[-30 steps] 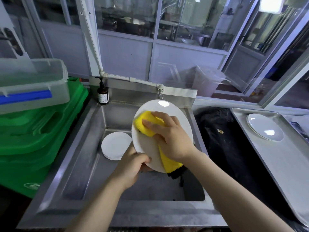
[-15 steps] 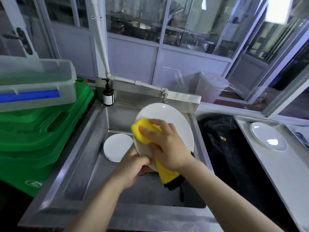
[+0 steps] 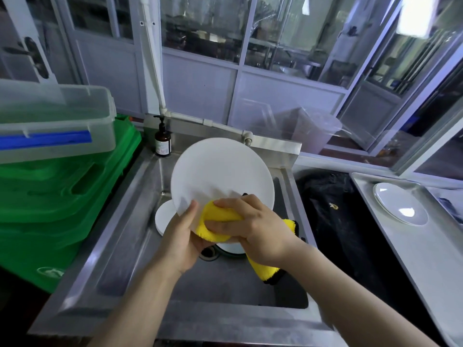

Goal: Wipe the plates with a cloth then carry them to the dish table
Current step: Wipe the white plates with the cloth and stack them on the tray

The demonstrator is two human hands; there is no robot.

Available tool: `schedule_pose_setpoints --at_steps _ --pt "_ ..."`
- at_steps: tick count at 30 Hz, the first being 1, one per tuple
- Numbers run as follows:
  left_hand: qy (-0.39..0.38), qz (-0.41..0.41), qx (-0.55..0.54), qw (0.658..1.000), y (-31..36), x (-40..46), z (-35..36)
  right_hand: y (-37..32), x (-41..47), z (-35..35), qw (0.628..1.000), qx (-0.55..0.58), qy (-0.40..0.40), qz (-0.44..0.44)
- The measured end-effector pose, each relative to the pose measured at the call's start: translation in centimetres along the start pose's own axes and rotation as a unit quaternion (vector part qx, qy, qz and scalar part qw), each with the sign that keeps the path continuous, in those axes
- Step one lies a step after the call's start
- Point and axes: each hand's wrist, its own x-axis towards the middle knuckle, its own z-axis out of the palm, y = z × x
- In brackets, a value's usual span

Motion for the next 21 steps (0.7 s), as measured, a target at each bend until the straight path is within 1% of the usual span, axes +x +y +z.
schedule_pose_setpoints --at_steps 4,8,11,14,17,19,21 --pt "0.040 0.044 -0.007 0.998 0.0 -0.2 0.1 1.3 -1.7 0.5 0.999 -0.007 0.019 0.027" --pt "0.031 0.062 0.013 0.997 -0.1 -0.5 0.2 2.9 -3.1 0.3 0.996 -0.021 0.057 0.071" --pt "0.035 0.076 0.052 0.995 -0.5 -0.7 0.2 4.4 -3.5 -0.1 0.984 -0.039 0.105 0.136" --pt "0.014 0.073 0.099 0.992 -1.2 -1.1 0.6 5.4 -3.0 -0.3 0.966 -0.057 0.145 0.204" --pt "0.001 0.081 0.180 0.980 -1.8 -1.5 1.1 5.2 -2.1 0.2 0.942 -0.022 0.196 0.273" --pt "-0.008 0.091 0.236 0.968 -1.9 -1.7 1.5 4.5 -1.5 0.8 0.921 0.033 0.223 0.318" --pt "-0.004 0.107 0.289 0.951 -1.9 -1.9 1.8 3.8 -0.9 1.3 0.904 0.087 0.230 0.350"
